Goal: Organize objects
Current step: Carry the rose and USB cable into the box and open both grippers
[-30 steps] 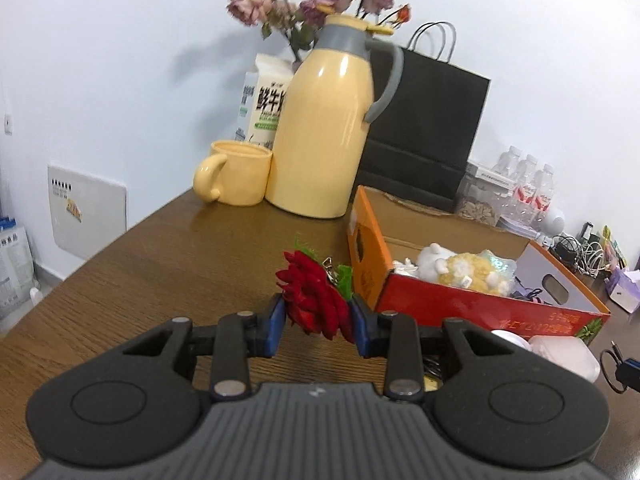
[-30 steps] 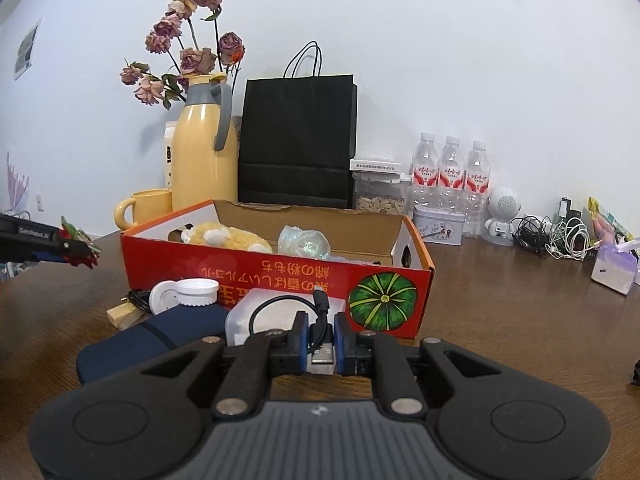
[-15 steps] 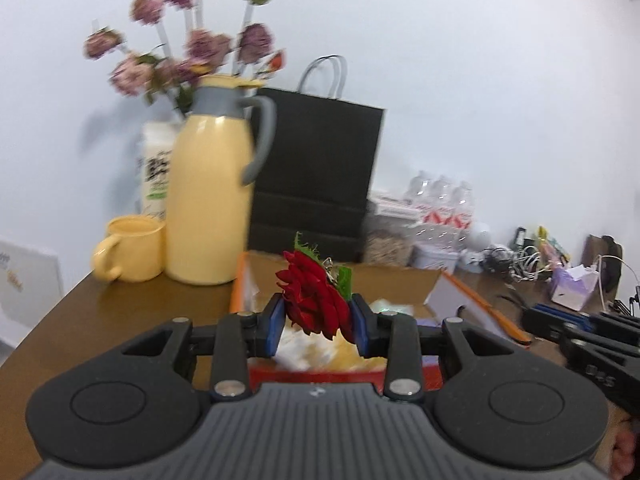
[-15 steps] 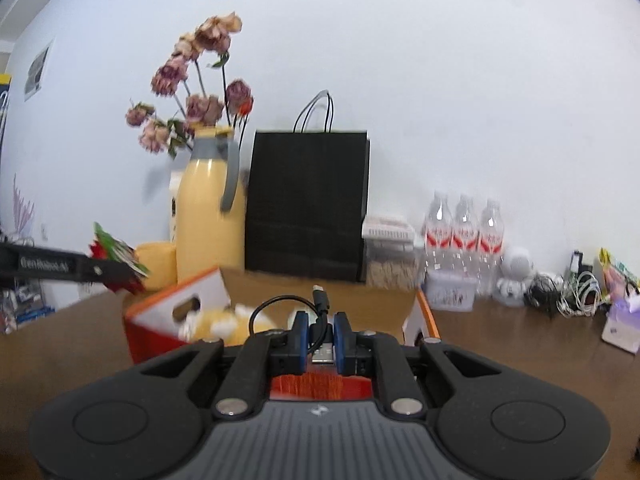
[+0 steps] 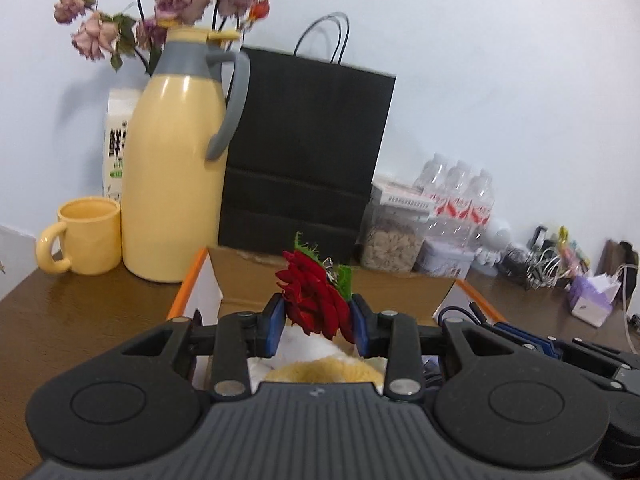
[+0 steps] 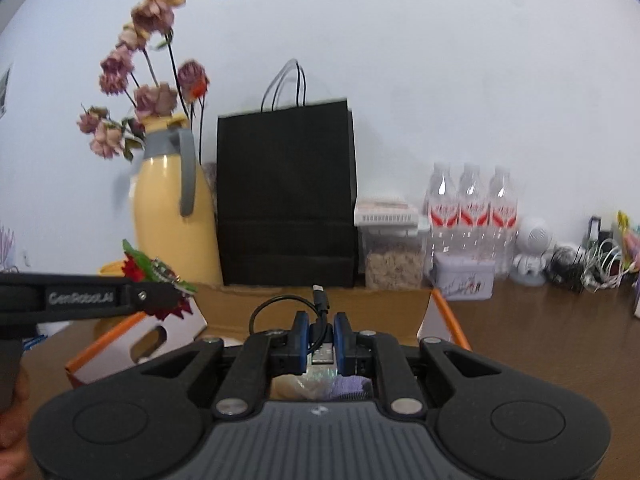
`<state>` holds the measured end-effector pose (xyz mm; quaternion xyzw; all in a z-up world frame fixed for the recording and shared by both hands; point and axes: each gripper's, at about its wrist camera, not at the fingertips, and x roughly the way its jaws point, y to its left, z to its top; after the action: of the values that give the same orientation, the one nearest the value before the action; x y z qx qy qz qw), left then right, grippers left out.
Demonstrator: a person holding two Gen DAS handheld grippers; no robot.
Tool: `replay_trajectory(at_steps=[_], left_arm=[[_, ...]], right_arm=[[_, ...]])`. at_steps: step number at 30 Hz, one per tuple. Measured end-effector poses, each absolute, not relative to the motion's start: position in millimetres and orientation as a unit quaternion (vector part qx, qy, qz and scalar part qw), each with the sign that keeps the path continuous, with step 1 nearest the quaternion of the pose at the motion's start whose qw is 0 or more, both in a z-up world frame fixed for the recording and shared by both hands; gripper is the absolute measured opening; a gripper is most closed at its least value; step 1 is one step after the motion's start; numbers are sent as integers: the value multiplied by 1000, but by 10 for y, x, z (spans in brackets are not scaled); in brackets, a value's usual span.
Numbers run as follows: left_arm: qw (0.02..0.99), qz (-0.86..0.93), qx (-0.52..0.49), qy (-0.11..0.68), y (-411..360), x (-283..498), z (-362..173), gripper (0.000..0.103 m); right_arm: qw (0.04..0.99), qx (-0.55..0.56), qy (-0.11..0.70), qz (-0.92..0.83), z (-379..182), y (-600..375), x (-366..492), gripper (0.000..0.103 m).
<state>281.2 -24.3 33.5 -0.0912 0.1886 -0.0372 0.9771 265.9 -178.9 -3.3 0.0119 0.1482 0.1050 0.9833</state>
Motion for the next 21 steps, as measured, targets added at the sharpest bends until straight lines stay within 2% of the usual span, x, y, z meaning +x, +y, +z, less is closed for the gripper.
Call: replay_trajectory(at_steps=[9,12,13,14,15,16,18,21], left_arm=[[977,-24,-75,197,-229,2834,223,38],[981,-11,-65,185,-214,2781,225,70],[982,-5,-64,177,-205,2759,237,91],[984,2,-65,167,-195,2733,249,103],[986,9,-67,151,-181,2688,260,103],[987,11,-69,142,-168,2657,275,103],[988,11,-76,136,-141,2626,305,103],[988,12,-83,133,-117,2596,325,103]], right_arm=[[976,16,184,112,-168,-1809,2753,12],[975,16,193,110,-183,-1815,2750,14],[974,17,196,108,-190,-1823,2745,17],[974,18,199,107,-197,-1833,2742,23],[973,22,201,108,-201,-1844,2735,43],[973,26,202,108,-202,-1855,2726,69],[974,28,196,107,-190,-1864,2686,89],[978,27,178,106,-140,-1861,2608,97]])
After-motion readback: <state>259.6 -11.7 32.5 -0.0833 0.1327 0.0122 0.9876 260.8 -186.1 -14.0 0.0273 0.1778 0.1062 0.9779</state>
